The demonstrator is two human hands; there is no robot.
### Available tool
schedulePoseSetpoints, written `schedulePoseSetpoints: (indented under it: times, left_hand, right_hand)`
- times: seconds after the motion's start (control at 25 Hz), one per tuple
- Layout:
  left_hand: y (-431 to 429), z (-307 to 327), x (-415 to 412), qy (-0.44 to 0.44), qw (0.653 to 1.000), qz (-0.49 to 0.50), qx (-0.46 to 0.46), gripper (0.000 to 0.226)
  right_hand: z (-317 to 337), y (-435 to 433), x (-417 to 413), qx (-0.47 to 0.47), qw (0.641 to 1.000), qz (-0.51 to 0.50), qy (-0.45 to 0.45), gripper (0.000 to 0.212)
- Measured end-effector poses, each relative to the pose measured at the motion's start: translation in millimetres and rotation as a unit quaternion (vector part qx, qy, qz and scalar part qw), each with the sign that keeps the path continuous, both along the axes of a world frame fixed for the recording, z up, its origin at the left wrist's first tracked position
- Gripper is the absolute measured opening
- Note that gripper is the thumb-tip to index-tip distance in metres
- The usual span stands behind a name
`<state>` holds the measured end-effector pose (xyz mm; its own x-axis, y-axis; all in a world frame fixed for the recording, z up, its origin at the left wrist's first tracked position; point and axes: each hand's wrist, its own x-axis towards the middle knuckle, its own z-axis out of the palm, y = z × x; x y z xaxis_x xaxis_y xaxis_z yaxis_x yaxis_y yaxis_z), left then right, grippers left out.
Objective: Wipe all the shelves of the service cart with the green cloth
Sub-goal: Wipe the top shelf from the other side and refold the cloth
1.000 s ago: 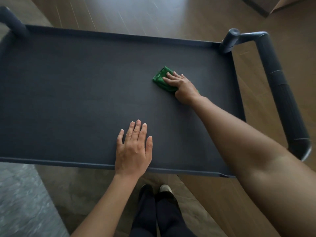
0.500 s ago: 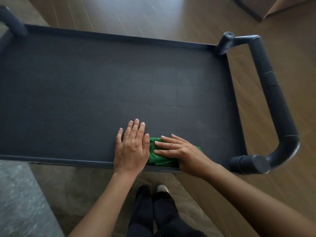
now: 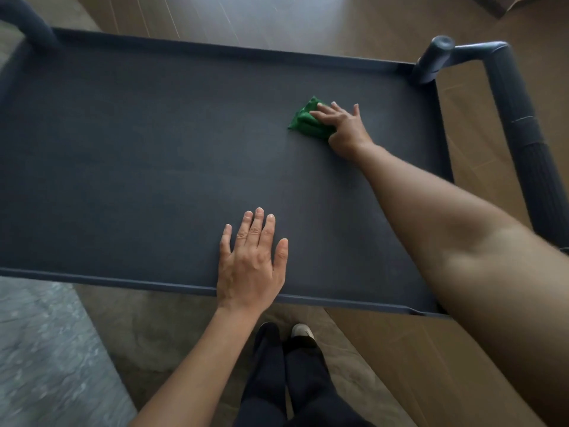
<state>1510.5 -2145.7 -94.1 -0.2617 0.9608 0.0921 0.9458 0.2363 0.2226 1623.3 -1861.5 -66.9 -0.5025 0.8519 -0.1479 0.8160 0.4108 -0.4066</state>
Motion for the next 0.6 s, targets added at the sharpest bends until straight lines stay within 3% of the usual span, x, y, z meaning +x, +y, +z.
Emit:
schedulePoseSetpoints:
  times: [0.24,0.6]
  left_hand:
    - [-2,-1,0,-0.012,1.000,0.002,0.010,0.057]
    - [-2,2,-1,-0.062,0.998,0.014,0.023,0.058]
  right_hand:
    - [-2,-20,4,0.002,1.000,0.000,0.015,0.081]
    - [-6,-216,62,-0.016,0.982,0.169,0.080,0.078]
